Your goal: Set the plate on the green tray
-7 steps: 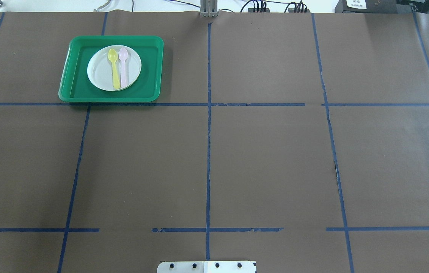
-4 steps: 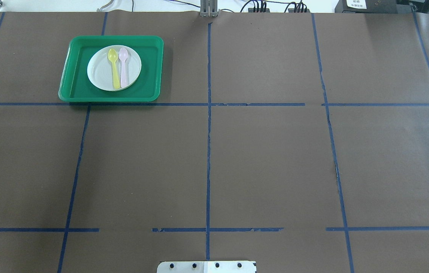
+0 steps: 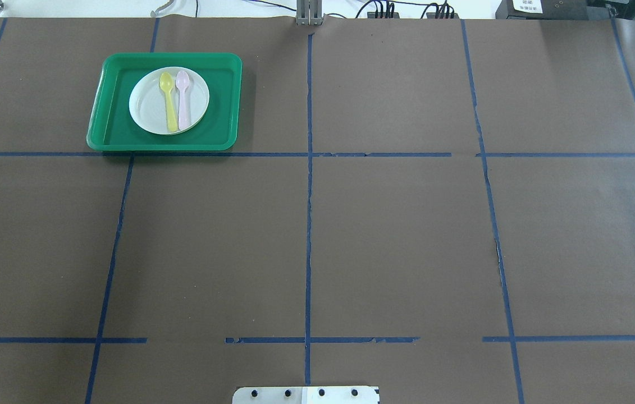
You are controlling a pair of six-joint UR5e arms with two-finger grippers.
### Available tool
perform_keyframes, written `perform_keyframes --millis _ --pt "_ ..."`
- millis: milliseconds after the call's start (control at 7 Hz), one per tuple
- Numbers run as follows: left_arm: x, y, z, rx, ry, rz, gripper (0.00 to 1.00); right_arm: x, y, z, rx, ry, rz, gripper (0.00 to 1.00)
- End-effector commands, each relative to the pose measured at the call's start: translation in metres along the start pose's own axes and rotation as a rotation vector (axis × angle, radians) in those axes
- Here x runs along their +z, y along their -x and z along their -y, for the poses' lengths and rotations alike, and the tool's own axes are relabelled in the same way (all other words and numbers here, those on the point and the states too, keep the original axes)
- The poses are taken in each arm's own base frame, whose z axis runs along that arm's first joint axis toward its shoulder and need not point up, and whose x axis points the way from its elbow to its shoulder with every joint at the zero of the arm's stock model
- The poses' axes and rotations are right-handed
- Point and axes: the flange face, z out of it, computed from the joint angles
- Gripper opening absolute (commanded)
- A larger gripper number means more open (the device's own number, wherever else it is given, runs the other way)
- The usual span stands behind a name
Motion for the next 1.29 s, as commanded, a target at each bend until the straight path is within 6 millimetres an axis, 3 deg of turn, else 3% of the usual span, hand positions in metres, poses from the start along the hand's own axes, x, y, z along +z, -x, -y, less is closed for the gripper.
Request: perform_keyframes --millis 0,1143 --pt "0.0078 0.0059 -0.0090 -0.018 0.011 -0.012 1.00 0.0000 0.0000 0.0000 0.000 0.000 0.000 1.00" --pt "0.0056 0.0016 -0.0048 -0.020 0.026 -0.012 1.00 0.0000 0.0000 0.0000 0.000 0.000 0.000 1.00"
